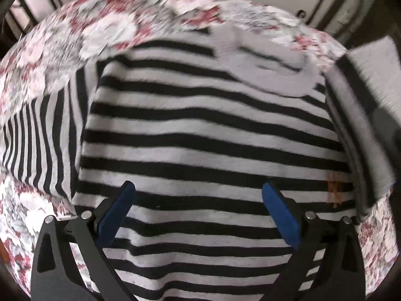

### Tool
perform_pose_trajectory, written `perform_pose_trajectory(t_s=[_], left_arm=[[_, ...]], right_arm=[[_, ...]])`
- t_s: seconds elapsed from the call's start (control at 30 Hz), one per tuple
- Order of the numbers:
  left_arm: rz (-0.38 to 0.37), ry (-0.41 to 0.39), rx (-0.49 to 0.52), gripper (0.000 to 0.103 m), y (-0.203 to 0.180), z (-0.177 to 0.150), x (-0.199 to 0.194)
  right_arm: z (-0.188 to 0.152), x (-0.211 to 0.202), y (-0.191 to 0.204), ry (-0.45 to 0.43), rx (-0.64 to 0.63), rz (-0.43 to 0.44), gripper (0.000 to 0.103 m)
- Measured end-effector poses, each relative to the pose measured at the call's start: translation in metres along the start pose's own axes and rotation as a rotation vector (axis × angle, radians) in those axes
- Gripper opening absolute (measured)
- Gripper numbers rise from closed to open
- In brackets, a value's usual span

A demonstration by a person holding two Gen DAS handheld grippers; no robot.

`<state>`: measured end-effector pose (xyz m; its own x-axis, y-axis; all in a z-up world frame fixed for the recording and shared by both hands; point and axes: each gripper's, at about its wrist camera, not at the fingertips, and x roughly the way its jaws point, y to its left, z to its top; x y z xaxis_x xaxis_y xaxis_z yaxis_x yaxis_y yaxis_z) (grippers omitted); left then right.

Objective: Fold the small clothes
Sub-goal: 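Lay the sleeve across the sweater front and open the right gripper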

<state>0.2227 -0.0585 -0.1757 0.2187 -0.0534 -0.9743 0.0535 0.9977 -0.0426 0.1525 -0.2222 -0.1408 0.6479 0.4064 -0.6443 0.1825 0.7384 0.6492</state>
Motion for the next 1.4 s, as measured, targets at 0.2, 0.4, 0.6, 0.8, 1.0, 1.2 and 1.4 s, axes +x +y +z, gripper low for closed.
perform_pose_trajectory(t_s=[0.2, 0.4, 0.6, 0.8, 1.0, 1.2, 1.4], left_arm=[[0.035, 0.076, -0.15, 0.098, 0.036, 0.003, 0.02], [0.033, 0.019, -0.216, 0.098, 0.047, 0.009, 0.005], [0.035, -0.178, -0.221, 0.098, 0.034, 0.011, -0.036], [0.001, -0.128, 0.087, 0.098, -0.028, 0.009, -0.011], [0.091, 0.014, 0.116, 0.099, -0.034, -0.002, 0.037], [0.103, -0.124, 0.146, 0.098, -0.031, 0.004, 0.003], [0.058, 0.053, 0.037, 0.098, -0.007, 0.007, 0.032]], right_arm=[[-0.012, 0.051, -0.018, 0.139, -0.003, -0.007, 0.014], [-0.023, 0.057, -0.015, 0.241, -0.058, 0.022, 0.05], [0.011, -0.026, -0.041, 0.043, -0.063, 0.007, 0.05], [0.032, -0.042, -0.107, 0.026, 0.113, -0.063, 0.041], [0.03, -0.027, -0.171, 0.075, 0.35, -0.137, 0.003], [0.049, -0.037, -0.131, -0.038, 0.148, -0.166, 0.053], [0.05, -0.032, -0.172, 0.001, 0.283, -0.199, 0.017]])
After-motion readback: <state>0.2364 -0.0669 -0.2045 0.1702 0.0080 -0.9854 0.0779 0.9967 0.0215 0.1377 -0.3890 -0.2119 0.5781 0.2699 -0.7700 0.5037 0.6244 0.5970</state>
